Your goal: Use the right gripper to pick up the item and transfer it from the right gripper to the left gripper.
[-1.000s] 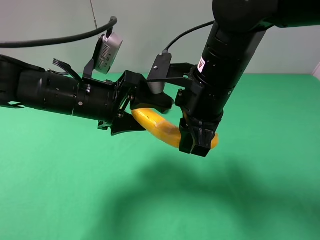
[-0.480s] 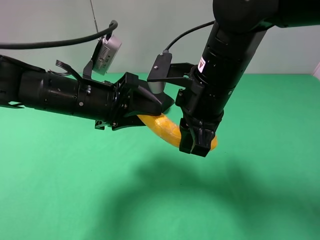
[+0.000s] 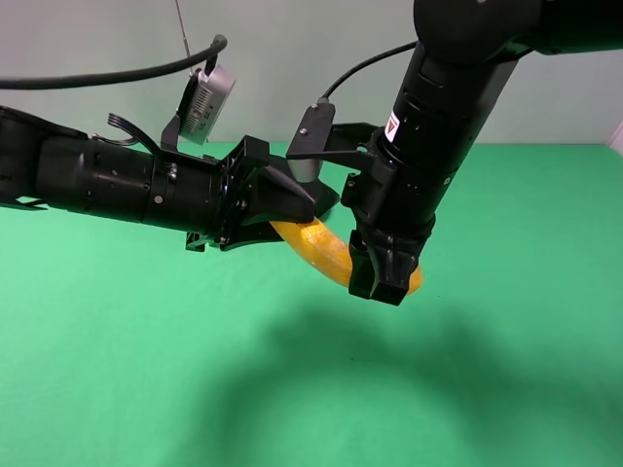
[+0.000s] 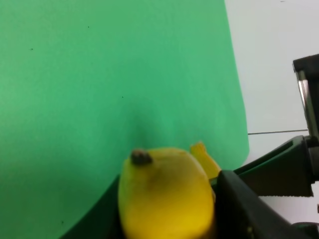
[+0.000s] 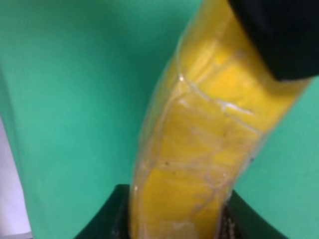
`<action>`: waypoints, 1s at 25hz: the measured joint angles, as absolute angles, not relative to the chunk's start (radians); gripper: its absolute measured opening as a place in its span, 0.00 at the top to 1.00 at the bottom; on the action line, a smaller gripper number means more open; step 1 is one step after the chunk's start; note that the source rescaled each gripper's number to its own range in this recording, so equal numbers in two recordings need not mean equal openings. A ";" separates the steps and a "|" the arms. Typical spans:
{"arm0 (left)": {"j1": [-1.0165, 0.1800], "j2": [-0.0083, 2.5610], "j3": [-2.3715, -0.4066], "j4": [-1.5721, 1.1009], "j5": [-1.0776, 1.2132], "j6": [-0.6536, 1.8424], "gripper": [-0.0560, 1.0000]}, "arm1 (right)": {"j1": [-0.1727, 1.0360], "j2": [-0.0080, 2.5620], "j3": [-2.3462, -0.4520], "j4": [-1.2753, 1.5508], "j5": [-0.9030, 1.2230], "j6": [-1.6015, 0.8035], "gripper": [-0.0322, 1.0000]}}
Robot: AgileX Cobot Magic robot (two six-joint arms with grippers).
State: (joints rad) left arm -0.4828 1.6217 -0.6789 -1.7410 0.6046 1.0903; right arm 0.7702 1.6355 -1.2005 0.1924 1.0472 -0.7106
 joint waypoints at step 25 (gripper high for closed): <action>-0.483 1.622 -0.679 -1.736 0.602 1.094 0.95 | 0.770 1.311 -1.201 -0.016 1.094 -0.380 0.00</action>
State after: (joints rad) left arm -0.4828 1.6217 -0.6789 -1.7359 0.6020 1.0939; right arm 0.7702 1.3111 -1.2005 -0.0161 1.0940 -0.3800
